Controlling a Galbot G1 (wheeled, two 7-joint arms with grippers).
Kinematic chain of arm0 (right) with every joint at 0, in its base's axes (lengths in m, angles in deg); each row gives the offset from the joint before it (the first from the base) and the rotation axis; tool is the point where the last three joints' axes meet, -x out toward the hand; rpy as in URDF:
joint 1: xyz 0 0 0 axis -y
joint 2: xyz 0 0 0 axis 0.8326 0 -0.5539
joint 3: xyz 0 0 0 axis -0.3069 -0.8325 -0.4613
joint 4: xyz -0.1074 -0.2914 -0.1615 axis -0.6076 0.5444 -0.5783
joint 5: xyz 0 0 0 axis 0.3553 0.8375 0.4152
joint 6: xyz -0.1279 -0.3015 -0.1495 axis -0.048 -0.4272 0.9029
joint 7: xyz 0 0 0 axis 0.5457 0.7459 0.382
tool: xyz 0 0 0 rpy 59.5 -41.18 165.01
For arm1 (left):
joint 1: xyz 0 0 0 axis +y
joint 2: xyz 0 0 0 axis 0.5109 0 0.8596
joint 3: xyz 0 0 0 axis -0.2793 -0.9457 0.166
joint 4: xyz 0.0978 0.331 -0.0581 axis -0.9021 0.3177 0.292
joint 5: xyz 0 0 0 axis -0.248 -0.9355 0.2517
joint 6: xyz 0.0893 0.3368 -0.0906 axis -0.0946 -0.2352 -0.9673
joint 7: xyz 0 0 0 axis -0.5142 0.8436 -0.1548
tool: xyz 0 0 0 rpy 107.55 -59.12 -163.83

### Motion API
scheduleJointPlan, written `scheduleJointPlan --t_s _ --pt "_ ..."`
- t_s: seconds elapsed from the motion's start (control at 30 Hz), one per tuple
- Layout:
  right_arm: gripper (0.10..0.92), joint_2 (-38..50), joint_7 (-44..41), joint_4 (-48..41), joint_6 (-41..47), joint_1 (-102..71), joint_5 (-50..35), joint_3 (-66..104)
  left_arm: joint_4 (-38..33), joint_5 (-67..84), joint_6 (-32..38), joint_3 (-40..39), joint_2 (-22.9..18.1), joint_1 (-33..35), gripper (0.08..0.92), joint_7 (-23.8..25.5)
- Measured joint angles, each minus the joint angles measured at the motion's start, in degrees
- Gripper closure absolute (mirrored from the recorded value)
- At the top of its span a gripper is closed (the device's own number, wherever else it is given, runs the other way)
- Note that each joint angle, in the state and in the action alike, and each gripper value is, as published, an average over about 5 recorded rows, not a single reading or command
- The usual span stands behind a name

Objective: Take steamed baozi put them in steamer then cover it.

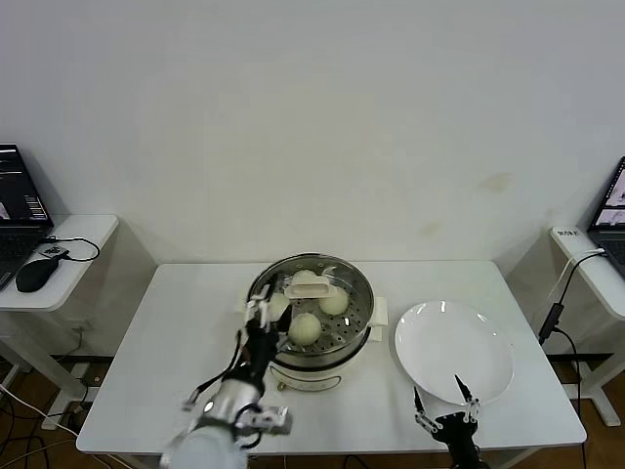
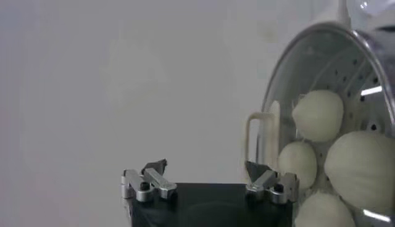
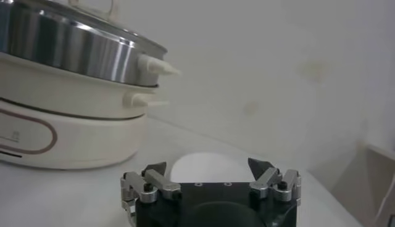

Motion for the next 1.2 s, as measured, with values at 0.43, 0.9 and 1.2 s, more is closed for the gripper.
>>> scheduleJointPlan --t_s 0.43,0.9,1.2 --pt "0.203 3.08 -0.53 0.98 -0.35 -2.47 -1.33 0.60 -2.01 44.79 16.67 17.68 -2.19 21.15 0.177 -12.63" --pt "0.202 3.84 -1.04 2.15 -0.93 -3.10 -1.66 1.36 3.37 66.52 30.56 24.53 -7.02 32.90 0.177 -14.92" --pt "0.202 4.59 -2.22 3.37 0.44 -4.03 -4.12 0.22 6.14 70.62 33.69 25.80 -8.31 34.72 0.177 -14.45"
